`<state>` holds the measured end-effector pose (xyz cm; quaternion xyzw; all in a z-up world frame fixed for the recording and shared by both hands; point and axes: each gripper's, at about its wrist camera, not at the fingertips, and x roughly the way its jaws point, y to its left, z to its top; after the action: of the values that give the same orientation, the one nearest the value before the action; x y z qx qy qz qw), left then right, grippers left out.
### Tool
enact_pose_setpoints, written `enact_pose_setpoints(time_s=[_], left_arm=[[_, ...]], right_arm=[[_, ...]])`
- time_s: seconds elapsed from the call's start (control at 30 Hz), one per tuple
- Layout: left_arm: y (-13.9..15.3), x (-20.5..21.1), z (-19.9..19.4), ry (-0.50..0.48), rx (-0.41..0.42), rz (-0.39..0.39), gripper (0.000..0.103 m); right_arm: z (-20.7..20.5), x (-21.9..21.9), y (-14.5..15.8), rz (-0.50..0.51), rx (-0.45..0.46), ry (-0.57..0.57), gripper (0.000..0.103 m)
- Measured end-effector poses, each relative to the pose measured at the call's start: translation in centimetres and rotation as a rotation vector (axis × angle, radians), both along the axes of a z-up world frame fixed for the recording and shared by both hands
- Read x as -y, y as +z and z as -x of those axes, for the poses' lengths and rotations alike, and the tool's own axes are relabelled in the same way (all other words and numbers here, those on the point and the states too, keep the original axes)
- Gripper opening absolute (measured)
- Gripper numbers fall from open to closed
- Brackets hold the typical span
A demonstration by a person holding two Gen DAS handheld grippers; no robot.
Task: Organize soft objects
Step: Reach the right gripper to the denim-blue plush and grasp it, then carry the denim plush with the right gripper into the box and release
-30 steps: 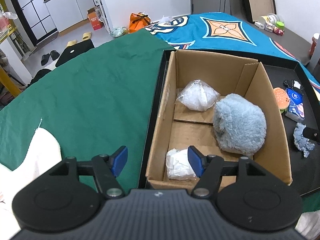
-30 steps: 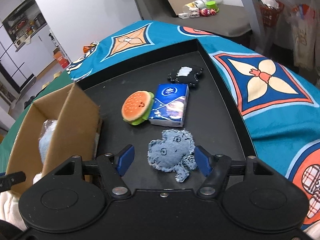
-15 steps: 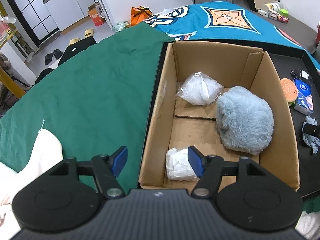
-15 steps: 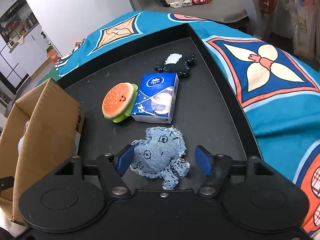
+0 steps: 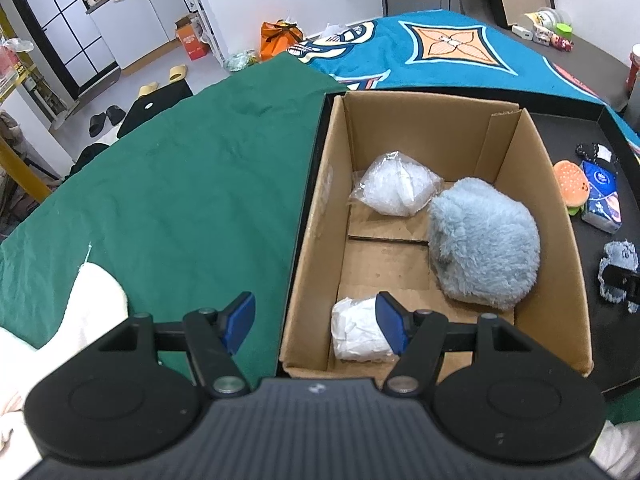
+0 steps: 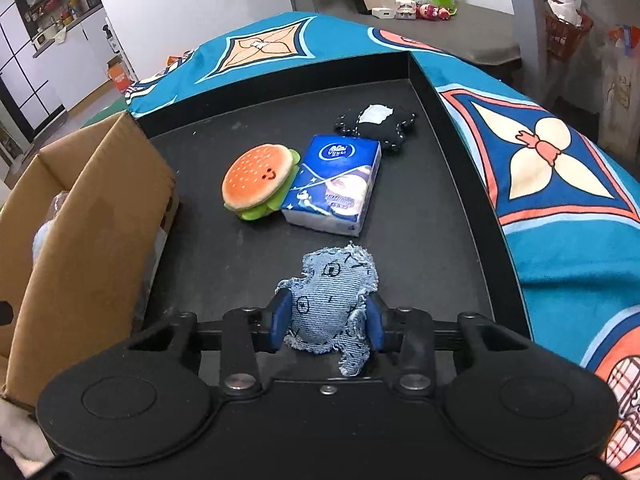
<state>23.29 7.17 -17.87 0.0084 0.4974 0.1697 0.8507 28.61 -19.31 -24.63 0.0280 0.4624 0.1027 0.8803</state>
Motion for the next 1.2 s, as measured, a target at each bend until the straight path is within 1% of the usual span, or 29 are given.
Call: enact_pose_setpoints(time_s=[0.5,0.87,1.2], left_arm=[[1.0,-0.8,1.1,0.007,0.068,0.055,0.065],[1.2,-1.5,1.7,0.014,0.093,0.104,0.065],[1.0,-2.2,1.8,0.024,0.104,0.159,0.065]], right_arm=[[1.8,0.1,4.1,-0.014,0.058,-0.002,0.038],[2.4,-1.5,6.7,0.003,0.1,0.035,0.038],[2.5,-3.1,8.4,0.013,0.133,0.056,0.038]])
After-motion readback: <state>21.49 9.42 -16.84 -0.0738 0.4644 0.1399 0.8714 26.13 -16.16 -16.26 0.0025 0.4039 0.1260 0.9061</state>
